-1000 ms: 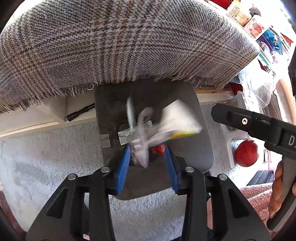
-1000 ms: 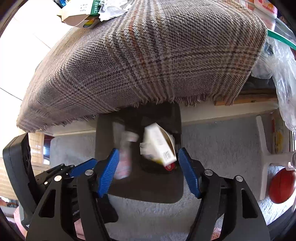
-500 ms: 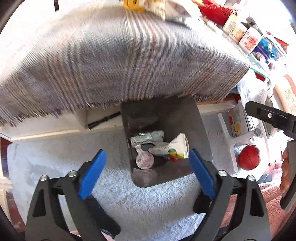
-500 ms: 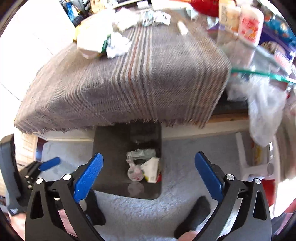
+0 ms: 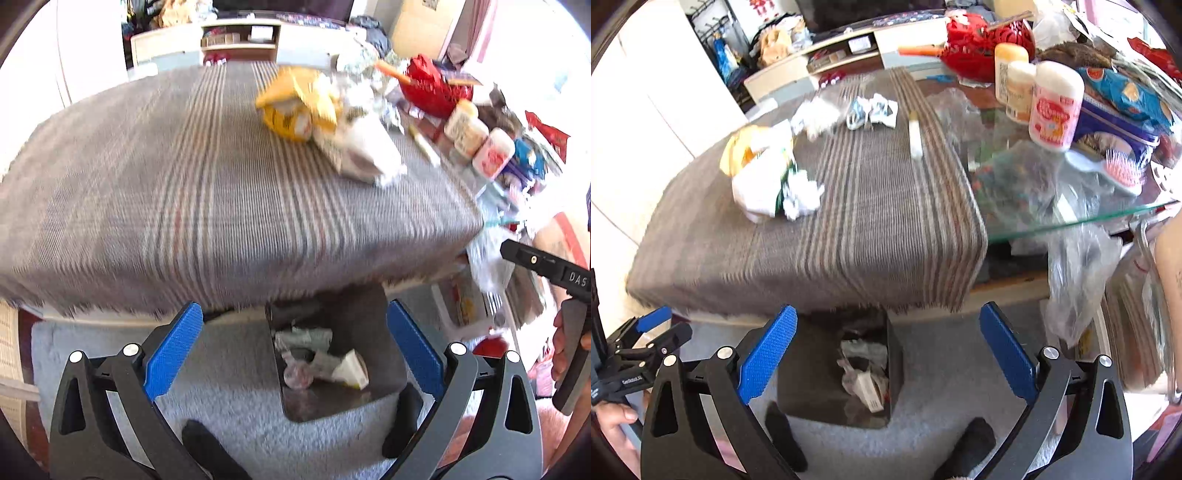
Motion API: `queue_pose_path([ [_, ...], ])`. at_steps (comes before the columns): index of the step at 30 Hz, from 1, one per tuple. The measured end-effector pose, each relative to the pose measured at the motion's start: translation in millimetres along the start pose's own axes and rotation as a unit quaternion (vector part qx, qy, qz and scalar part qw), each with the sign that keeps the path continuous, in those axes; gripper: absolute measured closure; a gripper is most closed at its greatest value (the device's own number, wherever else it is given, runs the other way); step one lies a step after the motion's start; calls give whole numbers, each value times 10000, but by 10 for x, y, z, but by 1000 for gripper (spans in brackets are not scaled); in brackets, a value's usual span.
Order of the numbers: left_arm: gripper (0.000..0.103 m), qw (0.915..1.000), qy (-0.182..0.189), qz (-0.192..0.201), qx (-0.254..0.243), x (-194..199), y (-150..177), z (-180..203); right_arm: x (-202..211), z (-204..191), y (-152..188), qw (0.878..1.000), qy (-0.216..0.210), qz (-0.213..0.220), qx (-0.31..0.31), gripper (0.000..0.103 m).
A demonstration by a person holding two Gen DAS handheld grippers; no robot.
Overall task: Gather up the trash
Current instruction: 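Grasp the yellow crumpled bag with the left gripper while the right gripper grasps the white tube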
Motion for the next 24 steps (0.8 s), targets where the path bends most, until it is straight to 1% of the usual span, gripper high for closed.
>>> queue_pose_path([
  [7, 8, 9994, -185, 297, 30, 57, -599, -37, -82, 23, -380, 9999, -58, 134, -47, 3],
  [11, 8, 9988, -205, 435, 88, 14, -1024, -32, -140, 81, -661, 9993, -101, 306, -180, 3],
  [14, 8, 9982, -233, 521, 184, -49, -1325, -21, -206, 137, -908, 9988, -101, 412, -255, 3],
  [17, 8, 9973, -404, 585, 190, -154, -1598, 16, -282, 193, -1122, 9984, -78, 477, -281, 3],
  [20, 8, 9964, -529, 654, 119, -289, -1789, 45, -387, 245, -1287, 9979, -126, 520, -363, 4],
  [22, 8, 9966, -539, 618, 98, -402, -1875, 68, -480, 277, -1357, 9981, -86, 492, -347, 5],
  [24, 8, 9968, -567, 559, 69, -511, -1941, 82, -572, 293, -1421, 9986, -47, 451, -266, 15],
])
Point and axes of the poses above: each gripper's, at about its wrist camera, not at the fingertips, and x roughly against the way its jaws point, z to its right, y to its underside, the point moved 6 cm from there along -x, roughly the way its jaws point, and after that the axes turned 14 degrees about -y, right-handed, at the moved point
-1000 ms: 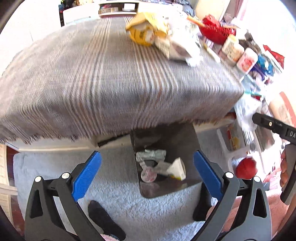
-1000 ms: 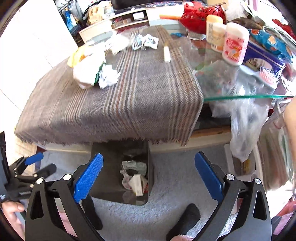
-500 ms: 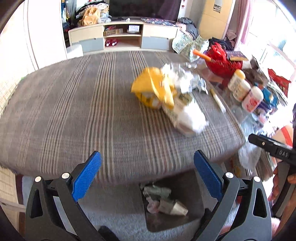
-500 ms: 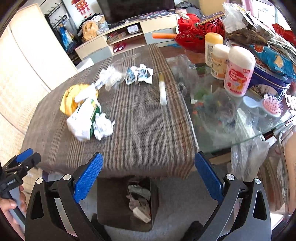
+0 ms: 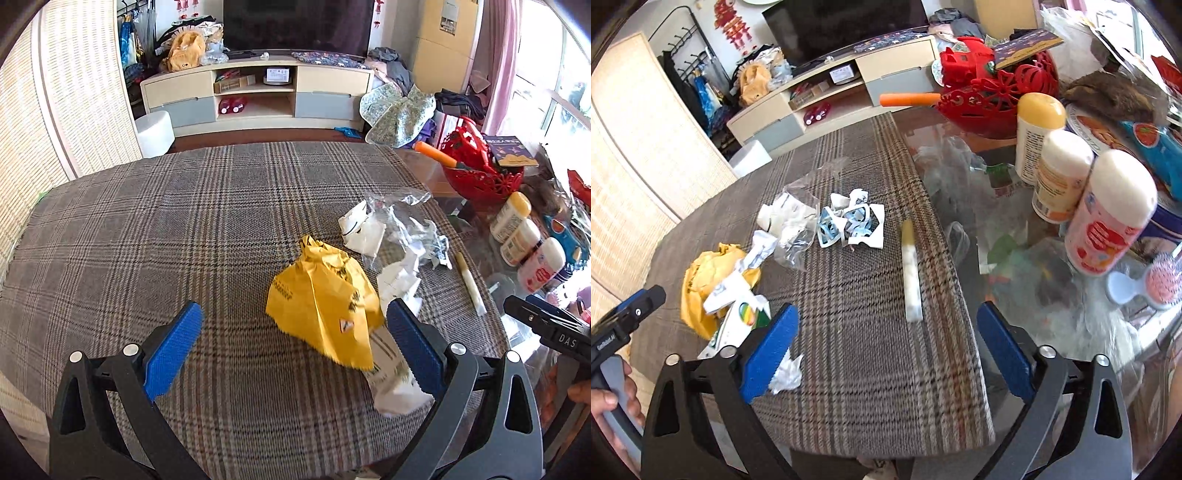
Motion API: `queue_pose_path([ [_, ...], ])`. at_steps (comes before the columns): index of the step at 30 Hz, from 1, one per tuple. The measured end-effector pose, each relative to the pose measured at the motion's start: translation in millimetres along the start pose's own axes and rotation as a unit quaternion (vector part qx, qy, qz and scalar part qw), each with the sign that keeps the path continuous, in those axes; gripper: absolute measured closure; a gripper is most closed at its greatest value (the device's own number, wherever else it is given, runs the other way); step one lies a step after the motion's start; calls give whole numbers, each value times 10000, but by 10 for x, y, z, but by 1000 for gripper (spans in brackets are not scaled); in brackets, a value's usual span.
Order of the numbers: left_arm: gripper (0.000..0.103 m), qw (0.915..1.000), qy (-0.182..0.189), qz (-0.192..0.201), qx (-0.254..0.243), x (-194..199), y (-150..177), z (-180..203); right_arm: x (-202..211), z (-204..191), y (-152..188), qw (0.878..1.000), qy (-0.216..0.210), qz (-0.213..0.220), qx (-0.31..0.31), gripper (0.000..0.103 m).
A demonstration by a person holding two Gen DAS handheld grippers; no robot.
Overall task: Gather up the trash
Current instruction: 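Grasp the yellow crumpled bag with the left gripper while the right gripper grasps the white tube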
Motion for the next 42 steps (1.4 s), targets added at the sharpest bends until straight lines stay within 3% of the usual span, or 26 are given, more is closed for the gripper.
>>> queue_pose_path([
  [2, 8, 10000, -42, -36, -40, -117, -53, 28, -110, 16, -41, 10000, 28, -73, 50, 32],
  [6, 8, 9999, -32, -131, -101, -301, -111, 92, -263, 31, -80, 9998, 55, -132, 119, 43],
  [19, 8, 9990, 133, -347, -253, -563, -21, 308, -579, 229, -39, 9991, 266, -339, 55, 46],
  [21, 8, 9981, 148, -485, -349, -606, 17, 384, -598, 258, -24, 9988, 314, -367, 54, 51],
  [25, 12, 9979, 155, -476, -419, -642, 78, 457, -570, 326, -32, 9980, 539, -290, 142, 84],
  [26, 15, 9980, 174, -476, -387, -644, 82, 455, -563, 339, -31, 9980, 537, -281, 152, 89],
  [29, 34, 9987, 194, -398, -234, -590, 38, 376, -529, 366, -40, 9983, 503, -246, 137, 89],
  [37, 41, 9987, 297, -385, -171, -436, -46, 283, -400, 255, -69, 9990, 348, -150, 229, 89],
  [42, 44, 9992, 285, -161, -220, -187, -53, 250, -193, 15, -91, 9986, 262, 9, 469, 89],
])
Point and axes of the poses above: each gripper's, at about its wrist camera, not at the fingertips, and x roughly against the way its jaws point, z to its right, y to its underside, the point moved 6 cm from there along -x, roughly the way its jaws point, and after that the axes turned 14 degrees about -y, right-handed, at the moved point
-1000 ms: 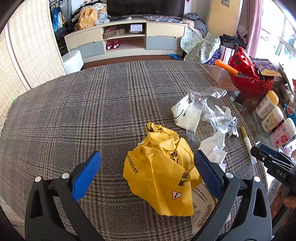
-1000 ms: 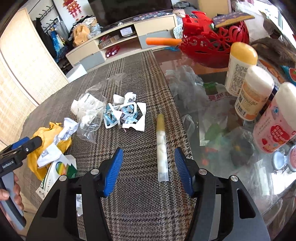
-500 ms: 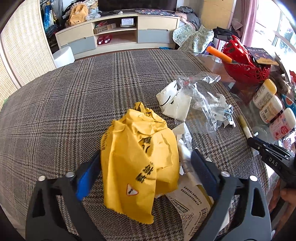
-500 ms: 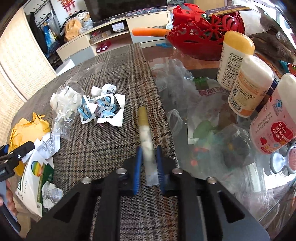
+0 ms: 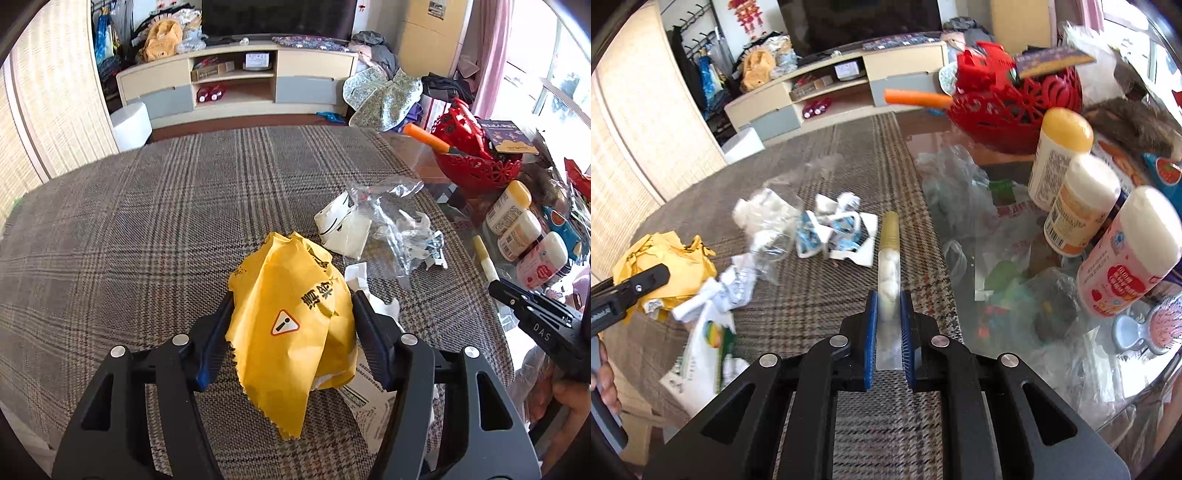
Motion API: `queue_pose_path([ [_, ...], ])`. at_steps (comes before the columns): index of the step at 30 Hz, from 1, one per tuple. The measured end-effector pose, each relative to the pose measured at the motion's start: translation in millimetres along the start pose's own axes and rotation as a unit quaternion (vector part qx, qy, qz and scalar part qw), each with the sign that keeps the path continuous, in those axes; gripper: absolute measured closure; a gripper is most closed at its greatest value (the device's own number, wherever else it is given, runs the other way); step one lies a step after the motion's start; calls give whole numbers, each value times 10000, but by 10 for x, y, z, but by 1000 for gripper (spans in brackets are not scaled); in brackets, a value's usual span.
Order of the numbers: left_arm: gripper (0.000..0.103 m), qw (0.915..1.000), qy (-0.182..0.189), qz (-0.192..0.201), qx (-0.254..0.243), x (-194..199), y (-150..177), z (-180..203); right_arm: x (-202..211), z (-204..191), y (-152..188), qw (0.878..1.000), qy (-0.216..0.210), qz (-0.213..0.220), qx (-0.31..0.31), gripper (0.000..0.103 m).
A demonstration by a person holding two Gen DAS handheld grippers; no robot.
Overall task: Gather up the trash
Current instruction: 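Grasp the yellow crumpled bag with the left gripper while the right gripper grasps the white tube, then carry the yellow bag and white tube over the black bin with both grippers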
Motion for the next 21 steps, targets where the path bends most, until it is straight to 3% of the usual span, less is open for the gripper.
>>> queue_pose_path([
  [7, 45, 9978, -64, 661, 4, 798, -25, -114, 540, -468, -12, 9988, -122, 290, 384, 89],
  [11, 45, 9959, -12, 902, -7, 1255, 107, -170, 841, -764, 146, 9969, -277, 411, 614, 89],
  [17, 45, 9947, 123, 1019, -101, 1762, 631, -158, 1154, -1007, 634, 9956, -599, 397, 593, 89],
  [21, 45, 9955, 236, 894, -188, 1901, 1096, -104, 1249, -1023, 1078, 9962, -692, 223, 479, 89],
])
Point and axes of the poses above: each gripper's, at about its wrist camera, not at the fingertips, and x roughly against the way its jaws point, z to its right, y to its underside, the point moved 6 cm from there along -x, roughly the way its jaws point, and after that the axes turned 14 degrees about -y, right-handed, at the moved point
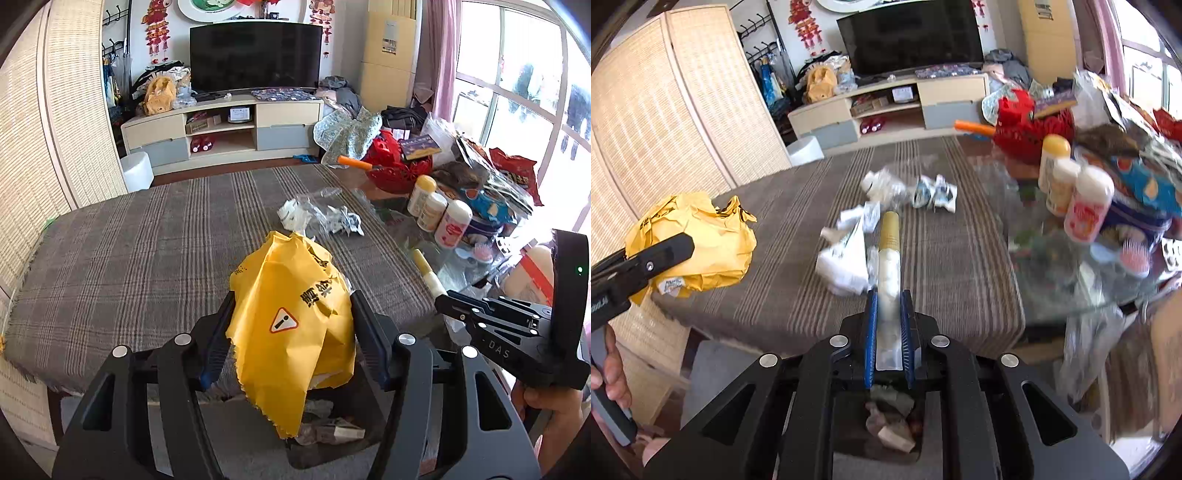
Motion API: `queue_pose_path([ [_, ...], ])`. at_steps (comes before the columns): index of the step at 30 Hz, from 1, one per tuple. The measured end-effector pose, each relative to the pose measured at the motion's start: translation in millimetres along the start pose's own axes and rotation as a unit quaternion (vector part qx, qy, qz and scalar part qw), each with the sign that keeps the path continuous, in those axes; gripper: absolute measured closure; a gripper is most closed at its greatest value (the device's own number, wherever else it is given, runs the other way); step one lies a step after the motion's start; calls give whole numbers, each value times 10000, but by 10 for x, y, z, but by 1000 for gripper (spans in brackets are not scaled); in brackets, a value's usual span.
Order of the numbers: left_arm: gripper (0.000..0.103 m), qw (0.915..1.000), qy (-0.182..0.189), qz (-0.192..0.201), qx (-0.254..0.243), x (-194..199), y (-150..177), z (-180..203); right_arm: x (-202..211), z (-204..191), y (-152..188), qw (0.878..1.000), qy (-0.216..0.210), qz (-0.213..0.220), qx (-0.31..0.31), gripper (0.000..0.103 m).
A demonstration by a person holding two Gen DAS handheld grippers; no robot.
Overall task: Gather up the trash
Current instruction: 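Carry the yellow bag and white tube over the black bin with both grippers, then open both grippers to drop the items into the black bin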
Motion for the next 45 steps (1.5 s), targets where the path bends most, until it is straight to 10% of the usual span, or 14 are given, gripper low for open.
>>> queue_pose_path([
  [19, 45, 9921, 409, -1179, -160, -658, 1928, 425, -518, 176, 1450, 9923, -47, -1120, -530, 89],
  [34, 45, 9720, 633, -2262, -11, -1454, 2474, 587, -1133, 321, 1721, 9812, -164, -1720, -856, 89],
  [43, 34, 9718, 618, -2274, -8, -1581, 2430, 602, -1262, 398, 1702, 9779, -224, -1796, -1043, 85],
  [45, 22, 9700, 573, -2361, 14, -1617, 2452, 583, -1268, 420, 1689, 9785, -148, -1770, -1044, 61],
])
Point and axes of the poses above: each gripper's, at about its wrist camera, not at the fingertips, and x roughly against the way its jaws point, z to its right, y to its underside, the point moved 6 cm from there along -x, roughly the way its jaws point, and after that the axes turned 14 degrees about -y, right-handed, at the moved point
